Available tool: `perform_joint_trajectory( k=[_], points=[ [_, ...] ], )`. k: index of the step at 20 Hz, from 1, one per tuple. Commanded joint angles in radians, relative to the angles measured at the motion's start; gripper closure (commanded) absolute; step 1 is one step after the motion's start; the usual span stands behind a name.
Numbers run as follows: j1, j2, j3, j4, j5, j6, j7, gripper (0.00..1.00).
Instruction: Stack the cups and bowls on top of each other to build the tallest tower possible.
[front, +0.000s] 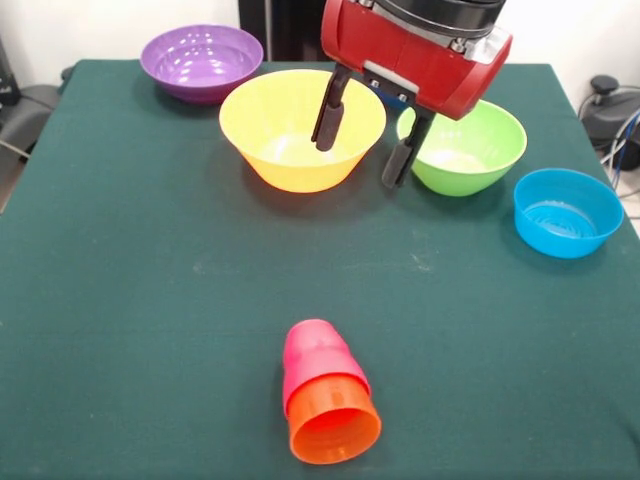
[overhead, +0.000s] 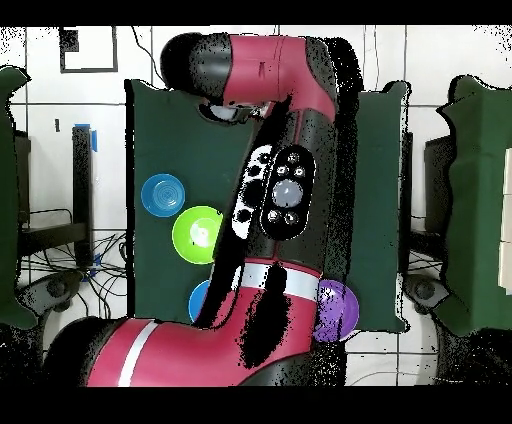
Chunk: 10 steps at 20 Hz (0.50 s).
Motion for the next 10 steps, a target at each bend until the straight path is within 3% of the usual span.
perform_joint_trajectory(
  k=[1,10],
  points=[
    [0.032,0.001,0.044,0.1,-0.001,-0.043,0.16,0.0],
    [0.032,-0.016,0.033,0.169,0.0,-0.127,0.163,0.0]
  ],
)
